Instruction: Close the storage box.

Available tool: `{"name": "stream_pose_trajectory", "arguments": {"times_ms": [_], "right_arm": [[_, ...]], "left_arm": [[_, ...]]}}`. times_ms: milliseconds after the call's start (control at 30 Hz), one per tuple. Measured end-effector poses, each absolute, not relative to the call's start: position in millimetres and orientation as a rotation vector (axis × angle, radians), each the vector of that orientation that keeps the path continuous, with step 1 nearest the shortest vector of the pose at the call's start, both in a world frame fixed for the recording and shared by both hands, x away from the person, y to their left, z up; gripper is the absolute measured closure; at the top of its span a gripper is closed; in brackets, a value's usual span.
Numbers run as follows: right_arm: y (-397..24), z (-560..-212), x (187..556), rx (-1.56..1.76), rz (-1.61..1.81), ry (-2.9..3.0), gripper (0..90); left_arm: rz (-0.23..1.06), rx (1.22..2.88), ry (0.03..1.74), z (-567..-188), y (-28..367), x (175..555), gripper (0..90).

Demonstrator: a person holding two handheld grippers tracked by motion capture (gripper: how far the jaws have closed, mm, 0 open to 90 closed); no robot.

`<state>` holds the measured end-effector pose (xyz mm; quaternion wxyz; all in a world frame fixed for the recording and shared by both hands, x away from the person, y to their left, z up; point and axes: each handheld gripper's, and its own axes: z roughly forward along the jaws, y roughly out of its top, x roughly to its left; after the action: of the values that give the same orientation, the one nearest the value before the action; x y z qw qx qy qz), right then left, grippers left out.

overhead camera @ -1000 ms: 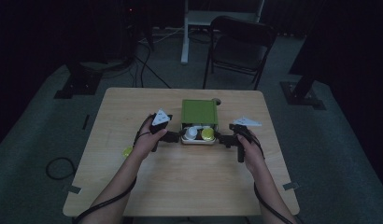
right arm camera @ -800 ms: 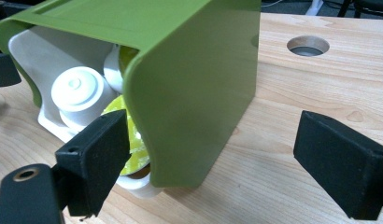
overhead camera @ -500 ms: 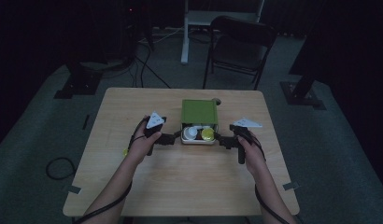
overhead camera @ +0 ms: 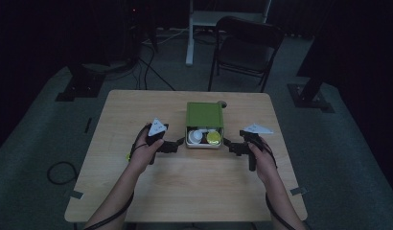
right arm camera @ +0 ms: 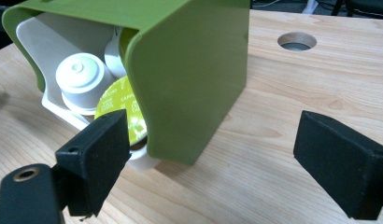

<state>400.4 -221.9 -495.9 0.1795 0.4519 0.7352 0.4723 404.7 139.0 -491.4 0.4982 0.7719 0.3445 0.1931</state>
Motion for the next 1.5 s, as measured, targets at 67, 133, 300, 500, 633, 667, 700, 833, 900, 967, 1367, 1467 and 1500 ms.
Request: {"name": "stream_pose_trajectory", "arguments": {"times_ms": [67,133,300,500,633,667,700,833,900,967,1367,1467,1500], "right_arm": [[-224.2,-496.2,398.6,1.276,1.330,2.077,10.5],[-226.4,-496.3,396.6,1.278,1.327,2.075,10.5],[-232.1,-497.8,392.5,1.284,1.311,2.069,10.5],[-238.8,-502.3,388.3,1.298,1.298,2.064,10.5],[-243.7,-506.3,385.7,1.311,1.288,2.058,10.5],[-244.5,-506.9,385.2,1.314,1.286,2.057,10.5],[-245.4,-507.7,384.6,1.321,1.284,2.055,10.5],[-248.8,-511.4,382.3,1.329,1.277,2.051,10.5],[-250.5,-513.2,381.1,1.333,1.273,2.054,10.5],[-252.1,-514.9,379.5,1.344,1.268,2.054,10.5],[-263.7,-528.9,367.0,1.371,1.201,2.080,10.5],[-267.3,-531.3,361.9,1.377,1.183,2.088,10.5],[-268.4,-531.9,360.0,1.379,1.174,2.092,10.5]], "left_arm": [[0.465,1.866,0.841,-493.1,139.9,402.8,7.6],[0.468,1.866,0.849,-495.1,140.9,401.0,7.6],[0.466,1.863,0.872,-498.6,142.9,396.2,7.6],[0.468,1.878,0.883,-504.6,144.5,390.6,7.6],[0.466,1.880,0.895,-508.9,145.4,386.2,7.6],[0.462,1.881,0.900,-510.1,145.7,385.1,7.5],[0.460,1.883,0.899,-511.5,146.1,384.3,7.6],[0.446,1.886,0.915,-516.0,147.8,380.9,7.5],[0.443,1.882,0.923,-517.4,149.7,379.7,7.6],[0.444,1.886,0.929,-518.3,151.6,378.2,7.6],[0.428,1.924,0.951,-522.9,159.9,362.6,7.5],[0.416,1.939,0.944,-524.5,160.5,357.5,7.6],[0.411,1.947,0.940,-525.1,160.4,355.6,7.6]]}}
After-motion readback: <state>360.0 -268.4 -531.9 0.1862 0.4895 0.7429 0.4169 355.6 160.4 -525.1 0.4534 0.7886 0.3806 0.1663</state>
